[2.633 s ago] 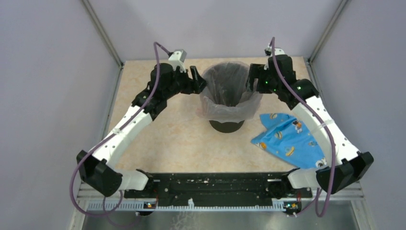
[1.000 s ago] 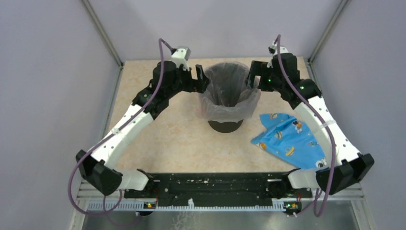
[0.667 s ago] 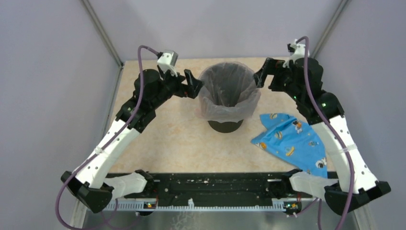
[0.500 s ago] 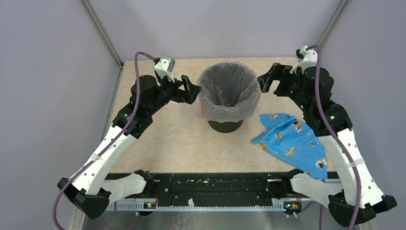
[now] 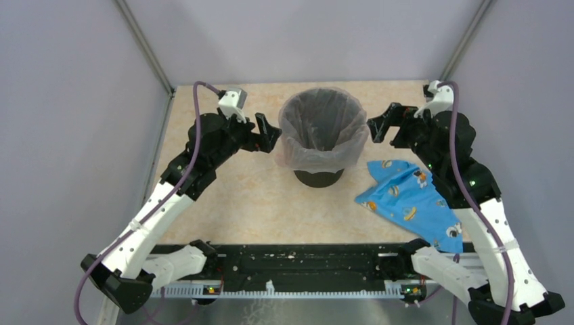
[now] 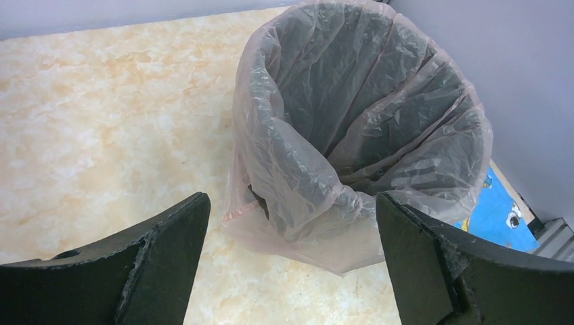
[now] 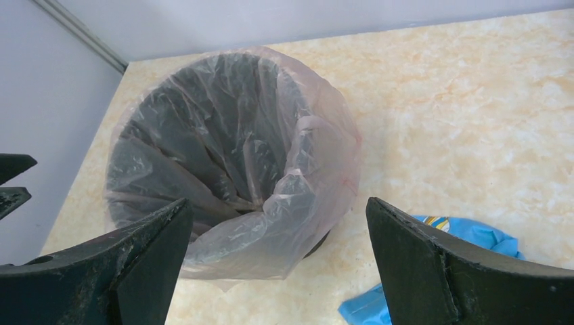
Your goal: Put the trash bags into the trash bin
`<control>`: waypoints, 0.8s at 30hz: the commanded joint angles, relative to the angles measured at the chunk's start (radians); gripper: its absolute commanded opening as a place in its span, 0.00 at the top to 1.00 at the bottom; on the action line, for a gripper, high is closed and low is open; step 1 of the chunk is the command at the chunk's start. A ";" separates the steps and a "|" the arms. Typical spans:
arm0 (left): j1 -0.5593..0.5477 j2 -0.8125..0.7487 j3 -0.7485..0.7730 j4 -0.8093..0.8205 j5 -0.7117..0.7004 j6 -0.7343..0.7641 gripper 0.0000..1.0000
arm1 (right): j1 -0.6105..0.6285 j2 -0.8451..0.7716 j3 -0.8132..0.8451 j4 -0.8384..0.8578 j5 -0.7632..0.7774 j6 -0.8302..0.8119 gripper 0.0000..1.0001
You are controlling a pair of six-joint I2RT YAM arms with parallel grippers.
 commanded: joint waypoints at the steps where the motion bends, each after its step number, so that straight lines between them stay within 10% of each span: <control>1: -0.005 -0.018 -0.004 0.022 -0.012 0.009 0.02 | 0.001 -0.028 -0.003 0.063 0.011 -0.002 0.01; 24: -0.005 -0.022 -0.012 0.023 -0.001 0.026 0.02 | 0.001 -0.043 -0.013 0.067 0.009 0.002 0.01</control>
